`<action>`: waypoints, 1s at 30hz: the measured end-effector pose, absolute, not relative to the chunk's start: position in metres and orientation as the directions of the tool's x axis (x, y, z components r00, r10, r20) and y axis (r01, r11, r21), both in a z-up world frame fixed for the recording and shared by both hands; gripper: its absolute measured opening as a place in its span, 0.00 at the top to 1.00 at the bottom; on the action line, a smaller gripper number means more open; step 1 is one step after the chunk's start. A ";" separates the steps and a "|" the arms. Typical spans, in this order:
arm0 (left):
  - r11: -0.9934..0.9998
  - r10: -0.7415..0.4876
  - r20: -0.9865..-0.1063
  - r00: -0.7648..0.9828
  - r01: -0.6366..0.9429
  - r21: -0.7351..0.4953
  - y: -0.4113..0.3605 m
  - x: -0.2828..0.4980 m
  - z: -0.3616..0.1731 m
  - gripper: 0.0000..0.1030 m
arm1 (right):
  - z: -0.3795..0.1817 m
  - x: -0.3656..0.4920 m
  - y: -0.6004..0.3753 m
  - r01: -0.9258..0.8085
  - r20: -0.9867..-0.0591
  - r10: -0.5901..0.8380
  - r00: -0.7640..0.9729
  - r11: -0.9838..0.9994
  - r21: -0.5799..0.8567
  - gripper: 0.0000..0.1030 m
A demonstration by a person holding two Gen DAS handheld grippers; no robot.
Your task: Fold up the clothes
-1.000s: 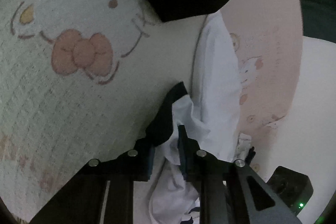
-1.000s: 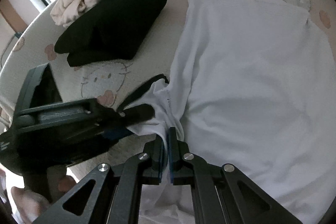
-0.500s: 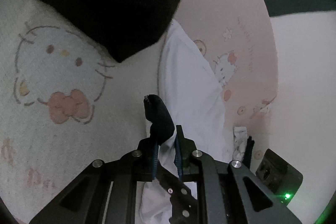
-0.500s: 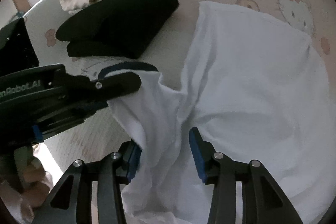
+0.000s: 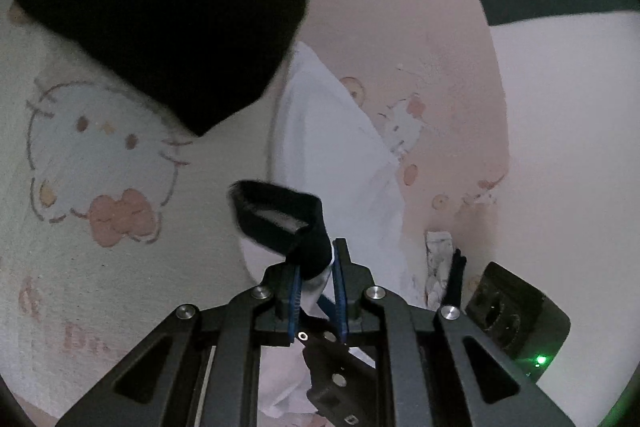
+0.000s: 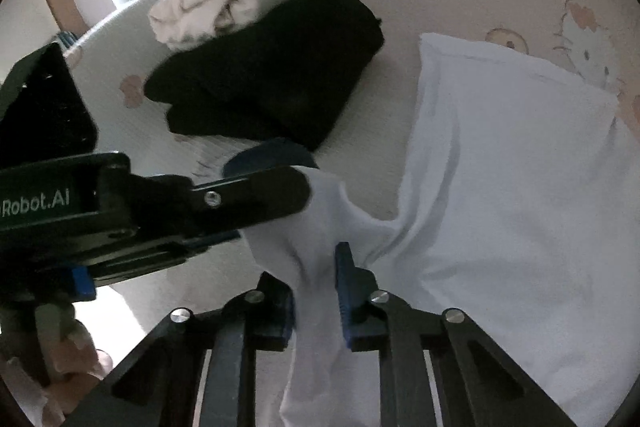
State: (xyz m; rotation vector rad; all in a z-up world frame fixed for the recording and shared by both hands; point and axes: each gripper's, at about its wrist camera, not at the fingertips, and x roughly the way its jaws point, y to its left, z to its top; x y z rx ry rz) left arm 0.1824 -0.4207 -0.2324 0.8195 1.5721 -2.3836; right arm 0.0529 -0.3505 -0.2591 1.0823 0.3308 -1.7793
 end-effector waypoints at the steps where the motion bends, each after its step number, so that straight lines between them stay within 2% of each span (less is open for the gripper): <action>1: -0.442 0.154 -0.530 -0.834 0.421 -0.792 -0.419 0.181 -0.228 0.89 | -0.259 0.053 -0.349 0.841 -0.788 -0.607 -0.101 -0.475 0.258 0.93; 9: -0.508 0.199 -0.528 -0.826 0.374 -0.776 -0.401 0.157 -0.213 0.88 | -0.256 0.023 -0.322 0.721 -0.753 -0.658 -0.022 -0.532 0.443 0.95; 12: -0.552 0.236 -0.519 -0.821 0.327 -0.767 -0.397 0.153 -0.205 0.88 | -0.259 0.015 -0.312 0.699 -0.757 -0.652 -0.042 -0.560 0.444 0.95; 17: -0.625 0.201 -0.596 -0.778 0.366 -0.689 -0.397 0.146 -0.194 0.88 | -0.273 0.004 -0.296 0.652 -0.749 -0.662 -0.027 -0.579 0.489 0.95; 19: -0.598 0.223 -0.598 -0.770 0.376 -0.708 -0.400 0.145 -0.203 0.88 | -0.280 0.002 -0.291 0.644 -0.759 -0.651 -0.027 -0.592 0.484 0.95; 24: -0.590 0.227 -0.692 -0.685 0.468 -0.658 -0.404 0.136 -0.229 0.87 | -0.285 -0.004 -0.277 0.613 -0.747 -0.665 -0.020 -0.598 0.516 0.95; 30: -0.679 0.194 -0.758 -0.623 0.473 -0.562 -0.395 0.129 -0.240 0.87 | -0.297 -0.016 -0.261 0.517 -0.746 -0.666 0.015 -0.633 0.576 0.94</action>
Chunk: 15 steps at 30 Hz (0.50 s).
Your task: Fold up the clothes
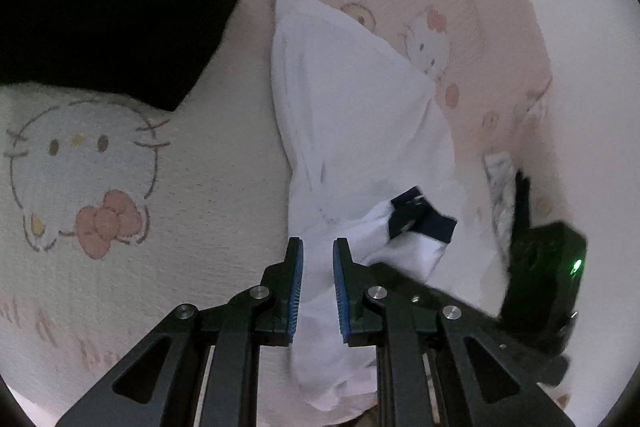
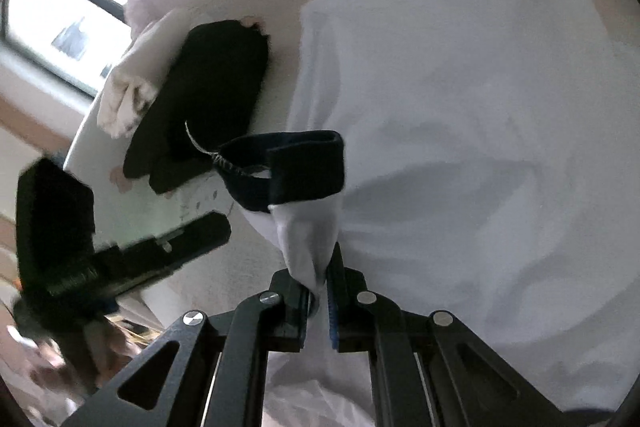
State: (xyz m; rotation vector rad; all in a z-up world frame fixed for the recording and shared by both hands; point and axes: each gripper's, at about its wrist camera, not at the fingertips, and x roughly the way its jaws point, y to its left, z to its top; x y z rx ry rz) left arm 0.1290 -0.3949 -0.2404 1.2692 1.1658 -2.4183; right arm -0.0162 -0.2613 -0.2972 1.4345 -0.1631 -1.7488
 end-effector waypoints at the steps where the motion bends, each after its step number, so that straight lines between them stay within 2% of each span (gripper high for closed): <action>1: -0.697 0.191 -0.767 -0.613 0.465 -0.546 -0.393 0.127 -0.240 0.87 | -0.298 -0.017 -0.260 0.512 -0.757 -0.653 0.014 -0.645 0.567 0.92; 2: -0.714 0.188 -0.774 -0.604 0.457 -0.531 -0.390 0.125 -0.240 0.87 | -0.298 -0.018 -0.258 0.508 -0.768 -0.641 0.013 -0.657 0.557 0.82; 3: -0.724 0.193 -0.774 -0.603 0.445 -0.527 -0.389 0.122 -0.240 0.87 | -0.299 -0.019 -0.256 0.501 -0.770 -0.637 0.016 -0.662 0.558 0.66; 5: -0.741 0.211 -0.766 -0.607 0.412 -0.530 -0.387 0.118 -0.237 0.87 | -0.298 -0.019 -0.250 0.489 -0.768 -0.640 0.019 -0.664 0.566 0.57; 8: -0.764 0.232 -0.776 -0.587 0.383 -0.518 -0.386 0.108 -0.237 0.87 | -0.297 -0.019 -0.242 0.477 -0.762 -0.648 0.017 -0.664 0.576 0.57; 15: -0.861 0.196 -0.830 -0.522 0.314 -0.400 -0.379 0.099 -0.235 0.85 | -0.301 -0.020 -0.238 0.453 -0.765 -0.644 0.030 -0.673 0.585 0.57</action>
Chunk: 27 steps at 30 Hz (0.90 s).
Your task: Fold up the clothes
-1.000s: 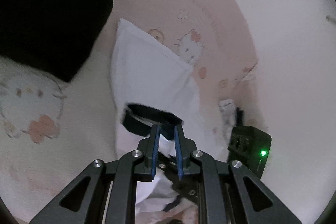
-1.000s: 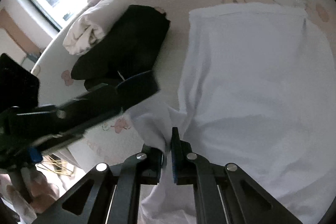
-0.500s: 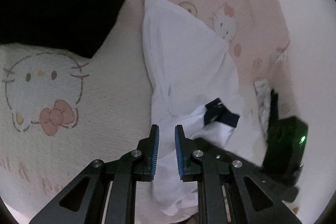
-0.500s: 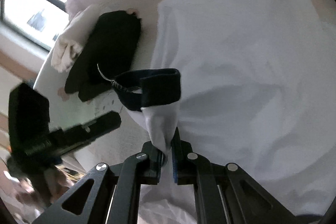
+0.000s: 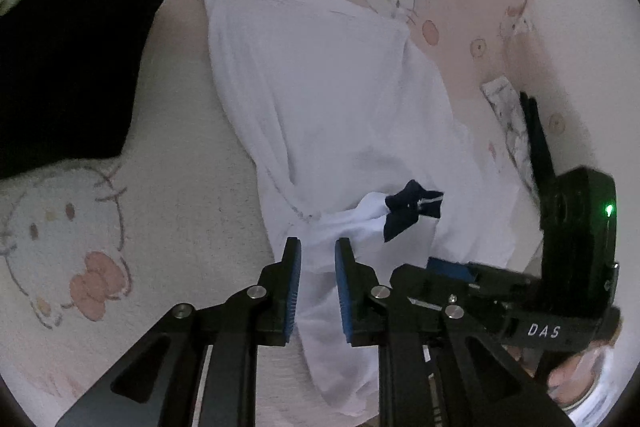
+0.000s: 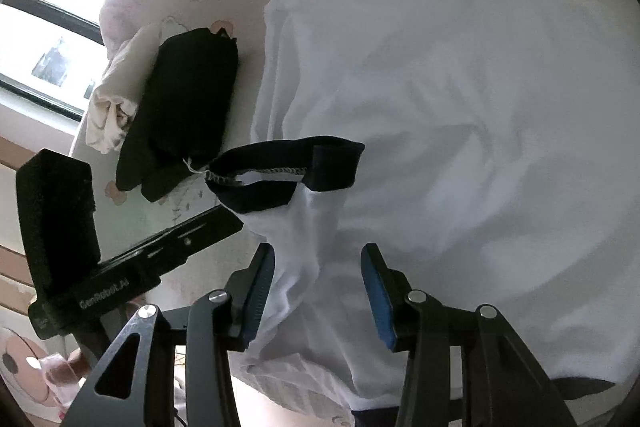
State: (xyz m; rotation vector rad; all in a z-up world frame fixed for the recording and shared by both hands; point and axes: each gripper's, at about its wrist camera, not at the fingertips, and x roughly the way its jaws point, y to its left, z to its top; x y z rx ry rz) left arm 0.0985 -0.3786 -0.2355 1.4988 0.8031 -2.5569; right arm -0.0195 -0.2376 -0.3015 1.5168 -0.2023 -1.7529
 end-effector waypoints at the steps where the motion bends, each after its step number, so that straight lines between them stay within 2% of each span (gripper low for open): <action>1: -0.870 0.182 -0.836 -0.517 0.311 -0.382 -0.378 0.099 -0.235 0.85 | -0.301 -0.019 -0.238 0.460 -0.771 -0.637 0.024 -0.678 0.574 0.57; 5: -0.905 0.125 -0.868 -0.480 0.304 -0.299 -0.375 0.099 -0.231 0.85 | -0.298 -0.019 -0.241 0.482 -0.783 -0.622 0.012 -0.682 0.550 0.57; 11: -0.920 0.141 -0.856 -0.497 0.254 -0.299 -0.373 0.102 -0.220 0.85 | -0.293 -0.017 -0.237 0.488 -0.776 -0.630 -0.009 -0.680 0.547 0.59; 12: -0.924 0.144 -0.860 -0.489 0.244 -0.294 -0.373 0.100 -0.220 0.85 | -0.291 -0.016 -0.236 0.497 -0.771 -0.637 -0.016 -0.674 0.547 0.68; 14: -0.925 0.159 -0.874 -0.458 0.240 -0.294 -0.377 0.096 -0.225 0.85 | -0.284 -0.012 -0.229 0.520 -0.765 -0.643 -0.023 -0.661 0.540 0.78; 17: -0.921 0.195 -0.875 -0.444 0.223 -0.318 -0.377 0.086 -0.231 0.85 | -0.286 -0.011 -0.231 0.536 -0.809 -0.588 -0.028 -0.692 0.484 0.81; 19: -0.920 0.214 -0.875 -0.434 0.213 -0.330 -0.377 0.080 -0.235 0.85 | -0.294 -0.011 -0.231 0.522 -0.836 -0.549 -0.011 -0.716 0.463 0.82; 22: -0.955 0.133 -0.897 -0.421 0.189 -0.230 -0.371 0.072 -0.240 0.85 | -0.308 -0.013 -0.226 0.472 -0.844 -0.534 0.056 -0.731 0.494 0.82; 24: -0.963 0.125 -0.906 -0.404 0.169 -0.209 -0.368 0.068 -0.245 0.85 | -0.308 -0.013 -0.222 0.470 -0.842 -0.535 0.066 -0.728 0.500 0.82; 27: -0.963 0.134 -0.899 -0.417 0.161 -0.218 -0.369 0.064 -0.250 0.85 | -0.306 -0.011 -0.219 0.487 -0.846 -0.530 0.061 -0.724 0.489 0.81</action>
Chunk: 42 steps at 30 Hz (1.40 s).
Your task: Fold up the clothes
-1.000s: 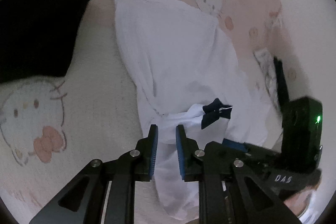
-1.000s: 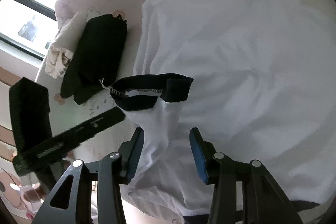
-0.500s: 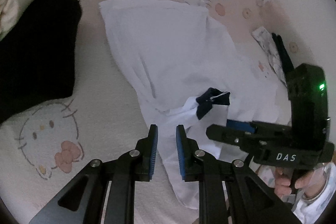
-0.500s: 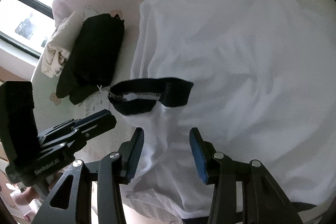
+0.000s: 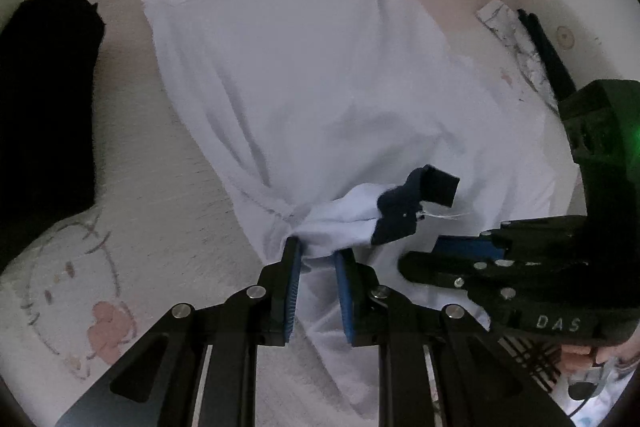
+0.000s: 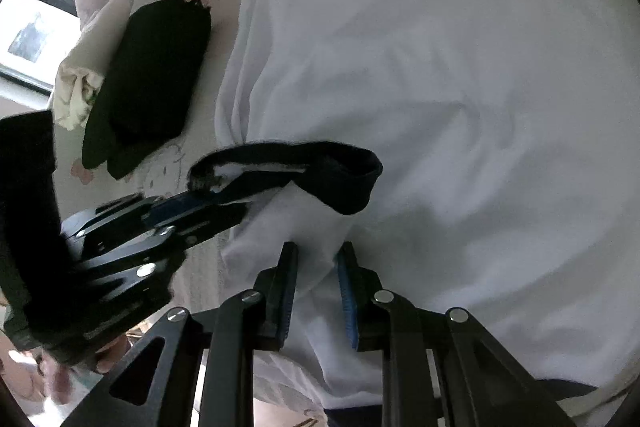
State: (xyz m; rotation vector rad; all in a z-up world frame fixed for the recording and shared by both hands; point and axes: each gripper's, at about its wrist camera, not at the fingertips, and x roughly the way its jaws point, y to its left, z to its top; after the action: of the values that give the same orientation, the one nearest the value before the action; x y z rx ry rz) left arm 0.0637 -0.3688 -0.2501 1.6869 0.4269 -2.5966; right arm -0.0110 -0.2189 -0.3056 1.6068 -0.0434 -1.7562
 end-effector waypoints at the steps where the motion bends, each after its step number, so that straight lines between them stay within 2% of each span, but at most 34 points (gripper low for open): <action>1: -0.961 0.139 -0.895 -0.424 0.159 -0.225 -0.369 0.063 -0.251 0.85 | -0.305 -0.010 -0.217 0.490 -0.846 -0.529 0.059 -0.724 0.487 0.81; 5: -0.944 0.169 -0.880 -0.444 0.185 -0.274 -0.378 0.065 -0.255 0.85 | -0.305 -0.008 -0.212 0.482 -0.844 -0.533 0.066 -0.723 0.495 0.80; 8: -0.928 0.182 -0.864 -0.469 0.209 -0.308 -0.385 0.067 -0.252 0.85 | -0.302 -0.007 -0.207 0.474 -0.831 -0.552 0.071 -0.714 0.515 0.67; 10: -0.929 0.159 -0.863 -0.480 0.223 -0.295 -0.390 0.068 -0.248 0.85 | -0.300 -0.006 -0.204 0.472 -0.824 -0.563 0.065 -0.710 0.522 0.63; 17: -0.951 0.104 -0.872 -0.479 0.208 -0.227 -0.378 0.060 -0.233 0.86 | -0.299 -0.005 -0.196 0.488 -0.834 -0.551 0.034 -0.719 0.495 0.63; 19: -0.950 0.149 -0.866 -0.478 0.175 -0.260 -0.374 0.055 -0.228 0.86 | -0.296 -0.002 -0.194 0.505 -0.841 -0.541 0.015 -0.722 0.474 0.64; 20: -0.944 0.190 -0.858 -0.477 0.150 -0.293 -0.372 0.053 -0.226 0.85 | -0.295 0.000 -0.192 0.513 -0.843 -0.538 0.002 -0.723 0.463 0.69; 21: -0.939 0.227 -0.856 -0.465 0.128 -0.319 -0.378 0.059 -0.223 0.85 | -0.294 0.001 -0.190 0.520 -0.848 -0.529 -0.010 -0.728 0.448 0.79; 23: -0.925 0.285 -0.858 -0.427 0.111 -0.362 -0.376 0.058 -0.222 0.85 | -0.292 0.001 -0.181 0.516 -0.857 -0.514 -0.036 -0.744 0.424 0.84; 27: -0.925 0.283 -0.855 -0.434 0.113 -0.363 -0.385 0.048 -0.223 0.85 | -0.294 -0.003 -0.167 0.480 -0.856 -0.516 -0.021 -0.756 0.444 0.86; 30: -0.899 0.315 -0.855 -0.411 0.159 -0.408 -0.394 0.049 -0.226 0.85 | -0.294 -0.002 -0.167 0.467 -0.856 -0.517 -0.014 -0.760 0.451 0.86; 34: -0.934 0.242 -0.897 -0.371 0.163 -0.319 -0.396 0.083 -0.224 0.85 | -0.292 0.002 -0.164 0.458 -0.837 -0.547 0.016 -0.740 0.493 0.85; 35: -0.940 0.234 -0.904 -0.358 0.152 -0.304 -0.394 0.082 -0.225 0.85 | -0.292 0.002 -0.164 0.450 -0.829 -0.559 0.023 -0.735 0.508 0.79; 36: -0.947 0.227 -0.911 -0.344 0.141 -0.289 -0.392 0.082 -0.226 0.85 | -0.293 0.002 -0.165 0.441 -0.821 -0.570 0.030 -0.729 0.523 0.65; 38: -0.958 0.214 -0.925 -0.313 0.119 -0.262 -0.386 0.080 -0.231 0.85 | -0.292 0.002 -0.161 0.420 -0.796 -0.604 0.038 -0.713 0.561 0.56; 42: -0.968 0.203 -0.937 -0.286 0.089 -0.237 -0.377 0.074 -0.238 0.85 | -0.288 0.002 -0.163 0.418 -0.795 -0.606 0.027 -0.715 0.560 0.54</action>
State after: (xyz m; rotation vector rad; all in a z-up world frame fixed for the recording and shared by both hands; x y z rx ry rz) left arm 0.0740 -0.3767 -0.2380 1.9183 0.3930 -2.5484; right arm 0.0018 -0.1630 -0.2879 1.5761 -0.1968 -1.7790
